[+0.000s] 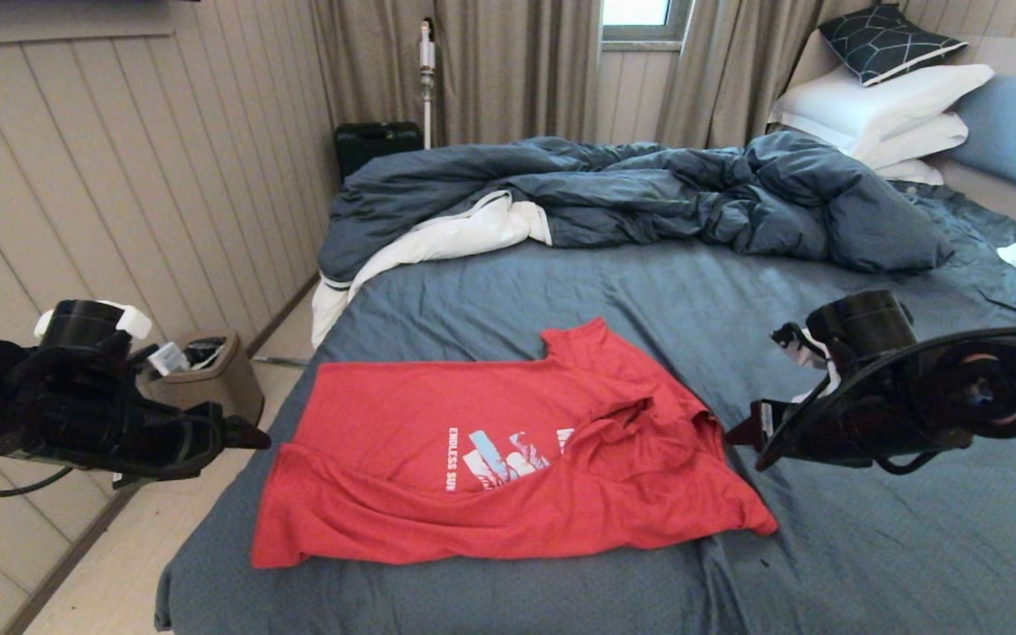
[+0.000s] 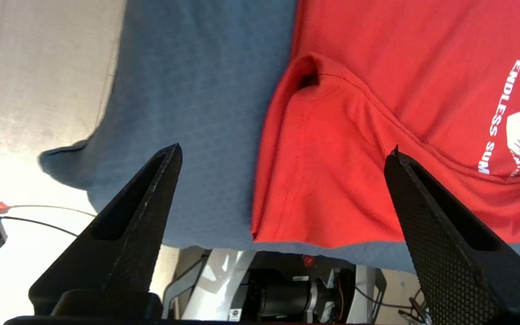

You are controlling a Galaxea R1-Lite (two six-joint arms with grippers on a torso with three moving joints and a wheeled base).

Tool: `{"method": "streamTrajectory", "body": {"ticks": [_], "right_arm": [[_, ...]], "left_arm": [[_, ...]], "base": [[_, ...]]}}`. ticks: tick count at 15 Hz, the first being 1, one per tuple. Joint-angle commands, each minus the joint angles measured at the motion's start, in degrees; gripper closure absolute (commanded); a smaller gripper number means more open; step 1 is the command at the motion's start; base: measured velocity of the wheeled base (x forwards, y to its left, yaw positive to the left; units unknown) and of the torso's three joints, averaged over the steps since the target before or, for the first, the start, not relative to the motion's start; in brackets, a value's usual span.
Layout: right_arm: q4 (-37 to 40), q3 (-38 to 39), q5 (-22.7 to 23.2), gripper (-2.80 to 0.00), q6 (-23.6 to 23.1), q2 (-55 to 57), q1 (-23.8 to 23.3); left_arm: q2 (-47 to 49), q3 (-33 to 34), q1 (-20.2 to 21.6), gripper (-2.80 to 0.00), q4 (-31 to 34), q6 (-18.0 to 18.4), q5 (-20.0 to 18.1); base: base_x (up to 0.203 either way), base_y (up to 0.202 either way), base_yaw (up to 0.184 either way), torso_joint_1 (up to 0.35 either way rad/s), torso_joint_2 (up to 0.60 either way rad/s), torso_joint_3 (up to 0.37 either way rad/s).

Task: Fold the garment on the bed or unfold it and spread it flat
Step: Fold the red T-shirt

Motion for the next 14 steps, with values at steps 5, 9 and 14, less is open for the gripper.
{"method": "streamTrajectory", "body": {"ticks": [5, 9, 14], "right_arm": [[-0.1, -2.4, 0.0, -2.8, 0.3, 4.5, 0.3], [0.0, -2.9, -0.1, -2.8, 1.3, 4.7, -0.4], [-0.1, -2.8, -0.1, -2.8, 1.5, 5.7, -0.1]], "left_arm": [[5.6, 1.1, -3.8, -2.8, -3.6, -1.2, -0.1], [8.7, 5.2, -5.0, -2.8, -10.1, -0.5, 0.4], [8.5, 6.6, -5.8, -2.8, -10.6, -0.6, -0.2]], "base": [[0.0, 0.0, 0.0, 0.0, 0.0, 0.0], [0.0, 0.0, 0.0, 0.0, 0.0, 0.0], [0.0, 0.0, 0.0, 0.0, 0.0, 0.0]]}}
